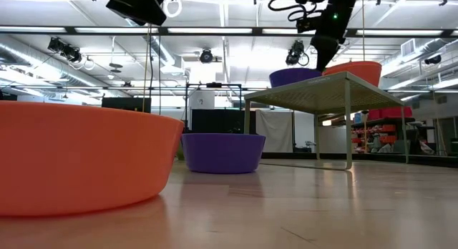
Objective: Pick & Place Mini bowls
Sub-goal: Stack the white patterned bowl on the white patterned bowl on the shelf
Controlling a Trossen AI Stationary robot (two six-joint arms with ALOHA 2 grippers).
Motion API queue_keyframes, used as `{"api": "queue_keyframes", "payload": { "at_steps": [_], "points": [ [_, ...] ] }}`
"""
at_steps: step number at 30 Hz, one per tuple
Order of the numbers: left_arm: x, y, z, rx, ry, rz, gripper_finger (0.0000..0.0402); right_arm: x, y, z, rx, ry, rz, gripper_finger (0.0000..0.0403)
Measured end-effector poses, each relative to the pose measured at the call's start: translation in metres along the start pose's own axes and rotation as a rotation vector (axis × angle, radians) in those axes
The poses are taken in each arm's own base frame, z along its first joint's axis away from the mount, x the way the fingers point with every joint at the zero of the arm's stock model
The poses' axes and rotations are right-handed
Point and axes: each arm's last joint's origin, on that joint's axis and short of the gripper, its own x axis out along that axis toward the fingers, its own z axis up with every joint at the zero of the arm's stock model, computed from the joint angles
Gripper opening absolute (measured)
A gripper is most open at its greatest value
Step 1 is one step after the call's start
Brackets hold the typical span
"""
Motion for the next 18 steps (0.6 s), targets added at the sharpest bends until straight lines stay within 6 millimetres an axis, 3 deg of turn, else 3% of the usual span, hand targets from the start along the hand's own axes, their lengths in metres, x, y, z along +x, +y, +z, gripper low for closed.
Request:
{"api": "queue_keyframes", "payload": {
  "at_steps": [18],
  "points": [
    [0.0, 0.0, 0.0, 0.0, 0.0, 0.0, 0.0174, 0.017, 0.005, -0.005, -0.001, 0.016, -0.005, 0.001]
  ]
}}
